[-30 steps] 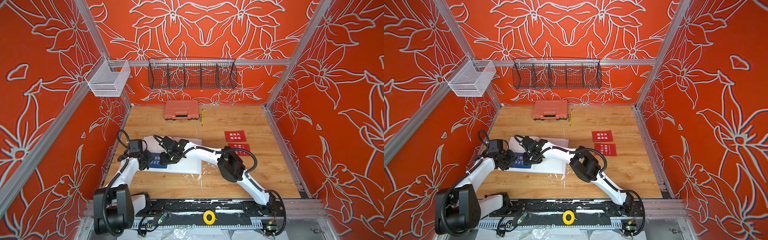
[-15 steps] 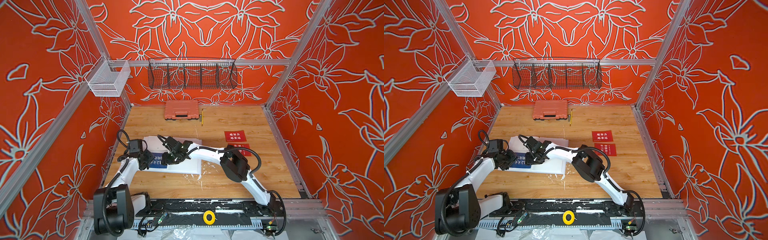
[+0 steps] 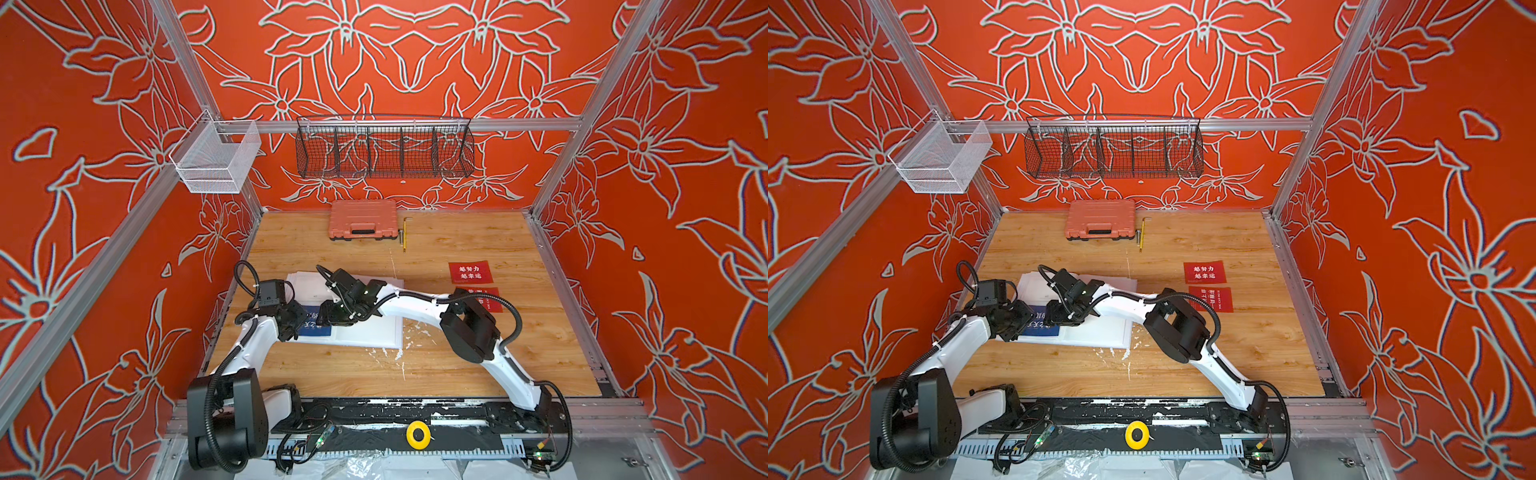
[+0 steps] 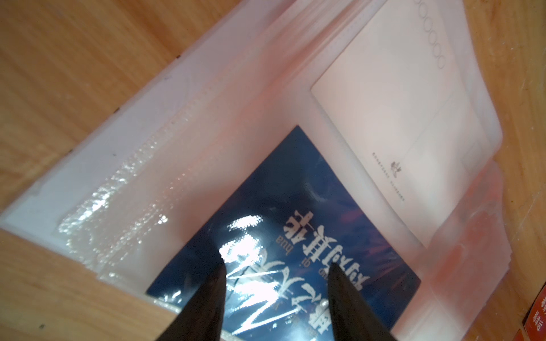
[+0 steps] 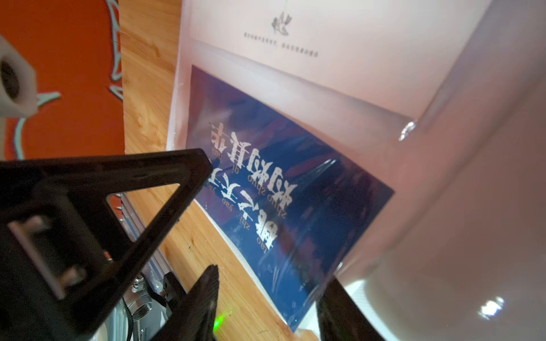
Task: Place the photos into the photo albums
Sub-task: Insert the photo into the photo album, then turn the page of the photo album at the center of the board.
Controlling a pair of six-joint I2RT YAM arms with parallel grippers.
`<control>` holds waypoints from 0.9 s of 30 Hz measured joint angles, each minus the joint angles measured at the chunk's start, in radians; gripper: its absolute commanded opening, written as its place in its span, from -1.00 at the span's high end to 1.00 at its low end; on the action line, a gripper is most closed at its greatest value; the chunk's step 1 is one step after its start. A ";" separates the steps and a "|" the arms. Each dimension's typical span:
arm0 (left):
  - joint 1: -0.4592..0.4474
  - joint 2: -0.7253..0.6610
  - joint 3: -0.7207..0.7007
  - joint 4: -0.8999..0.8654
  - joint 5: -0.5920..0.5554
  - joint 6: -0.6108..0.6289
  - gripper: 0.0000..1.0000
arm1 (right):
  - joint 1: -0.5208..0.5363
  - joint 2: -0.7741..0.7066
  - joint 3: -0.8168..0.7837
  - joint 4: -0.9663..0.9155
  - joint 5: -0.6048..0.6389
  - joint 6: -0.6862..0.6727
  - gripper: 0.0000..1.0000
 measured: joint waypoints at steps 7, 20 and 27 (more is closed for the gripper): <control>0.002 -0.027 0.007 -0.030 -0.001 0.006 -0.18 | -0.027 -0.111 -0.208 0.091 -0.002 0.003 -0.12; -0.059 -0.100 0.174 -0.145 -0.022 0.024 -0.42 | -0.187 -0.539 -0.621 0.114 0.071 -0.096 -0.15; -0.283 -0.011 0.322 -0.179 -0.044 0.022 -0.58 | -0.419 -0.736 -0.859 0.072 0.104 -0.163 -0.21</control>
